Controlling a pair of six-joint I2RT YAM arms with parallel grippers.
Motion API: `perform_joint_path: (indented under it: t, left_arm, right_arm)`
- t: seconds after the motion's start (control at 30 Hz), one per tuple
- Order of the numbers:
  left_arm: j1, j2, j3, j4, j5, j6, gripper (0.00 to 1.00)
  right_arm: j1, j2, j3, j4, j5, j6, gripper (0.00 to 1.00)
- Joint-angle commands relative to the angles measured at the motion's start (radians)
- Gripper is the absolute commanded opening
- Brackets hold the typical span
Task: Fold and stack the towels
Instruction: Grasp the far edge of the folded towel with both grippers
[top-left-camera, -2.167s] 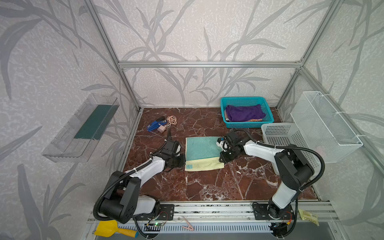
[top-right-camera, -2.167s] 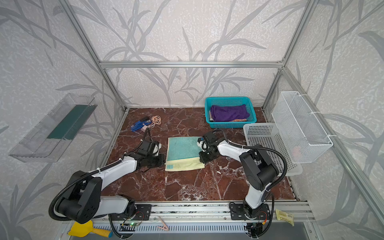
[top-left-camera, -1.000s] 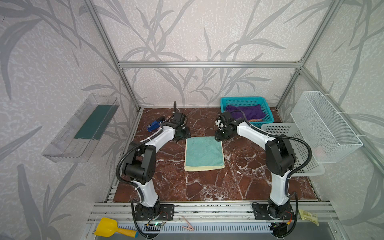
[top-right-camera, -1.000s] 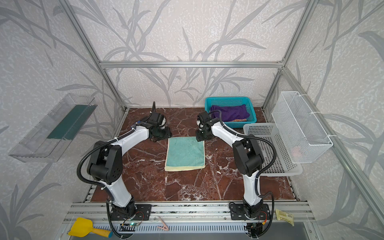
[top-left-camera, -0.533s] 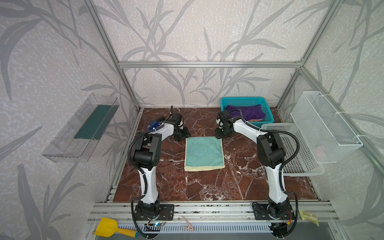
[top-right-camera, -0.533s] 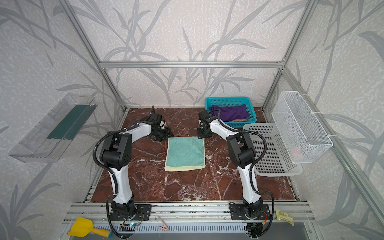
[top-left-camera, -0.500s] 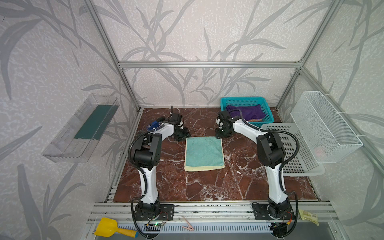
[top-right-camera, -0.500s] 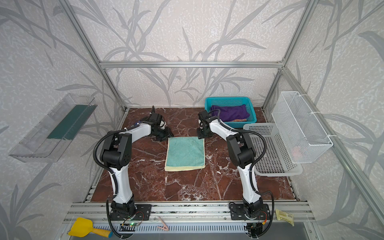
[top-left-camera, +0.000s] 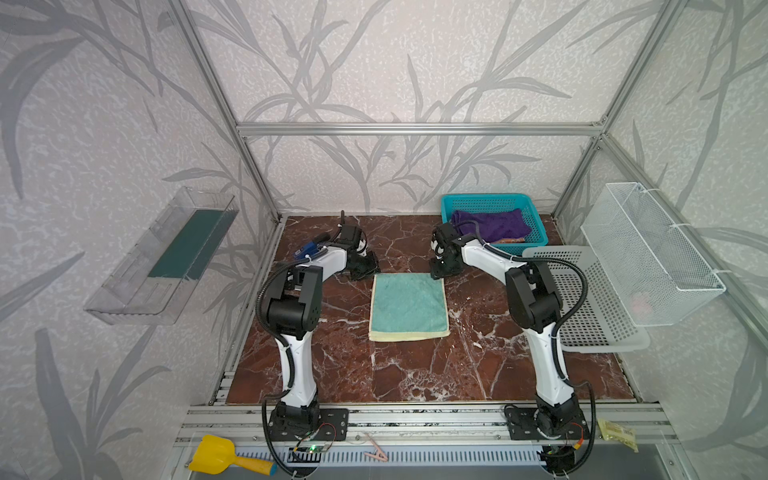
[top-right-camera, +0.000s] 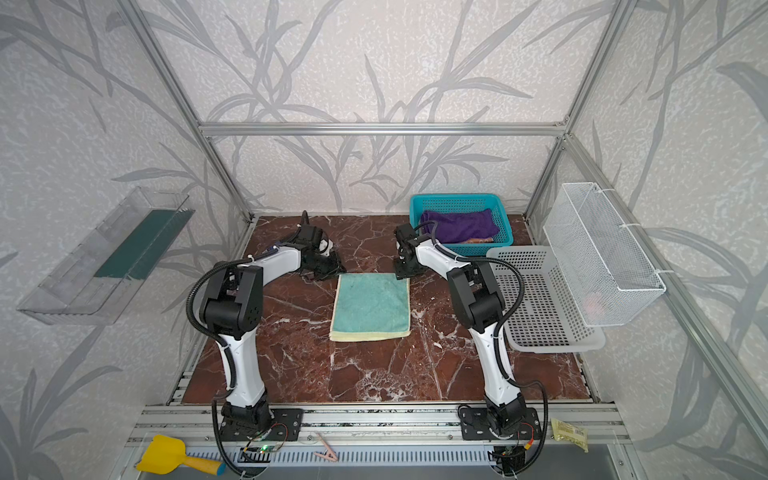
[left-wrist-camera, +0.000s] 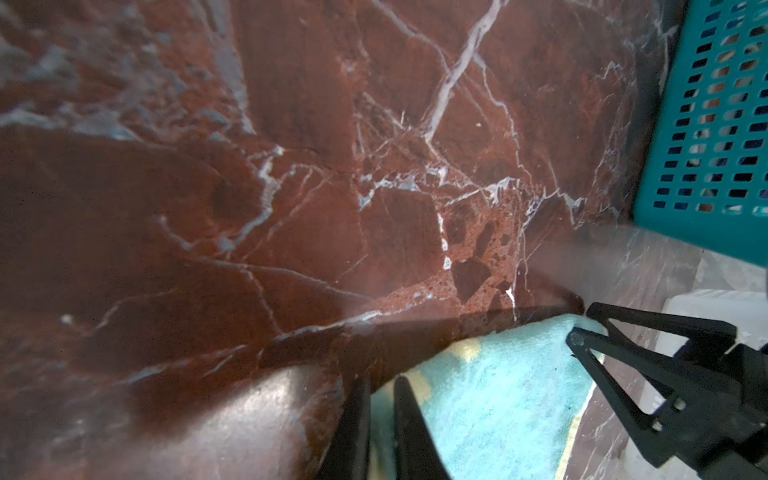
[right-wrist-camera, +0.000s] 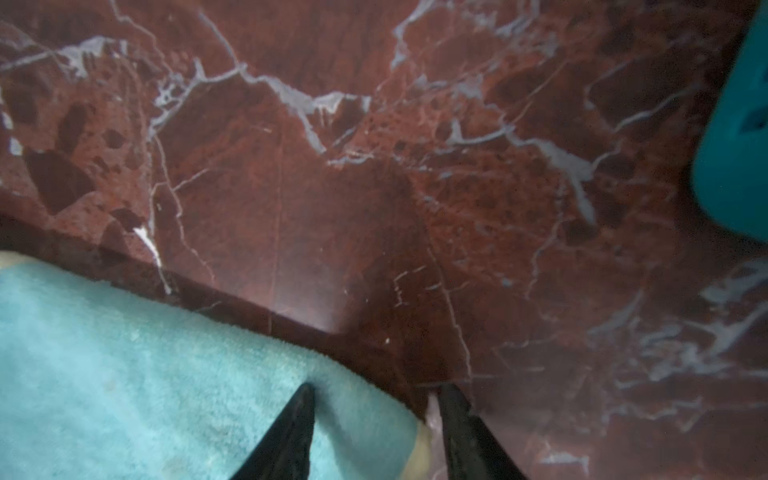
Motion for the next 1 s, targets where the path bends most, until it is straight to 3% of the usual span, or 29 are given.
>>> perform_joint_path:
  t: [0.0,0.17,0.33,0.5,0.7,0.97]
  left_arm:
    - [0.016,-0.041,-0.035,0.055,0.014,0.009,0.06]
    - [0.027,-0.048,-0.036,0.047,0.018,0.019,0.00]
    - [0.027,-0.062,-0.038,0.051,0.031,0.022,0.00]
    - [0.026,-0.099,-0.031,0.032,0.030,0.048,0.00]
    - [0.027,-0.169,-0.037,-0.021,0.009,0.093,0.00]
    - [0.027,-0.292,-0.135,0.007,0.000,0.121,0.00]
  right_arm:
    - [-0.001,0.043,0.025,-0.021,0.043,-0.014,0.50]
    - [-0.001,0.046,0.032,-0.031,0.023,-0.013,0.46]
    - [0.003,-0.012,-0.026,0.023,-0.023,-0.024,0.16]
    - [0.014,-0.094,-0.044,0.038,-0.025,-0.060,0.01]
    - [0.025,-0.242,-0.107,0.089,-0.019,-0.083,0.00]
    - [0.027,-0.396,-0.311,0.245,-0.032,-0.128,0.00]
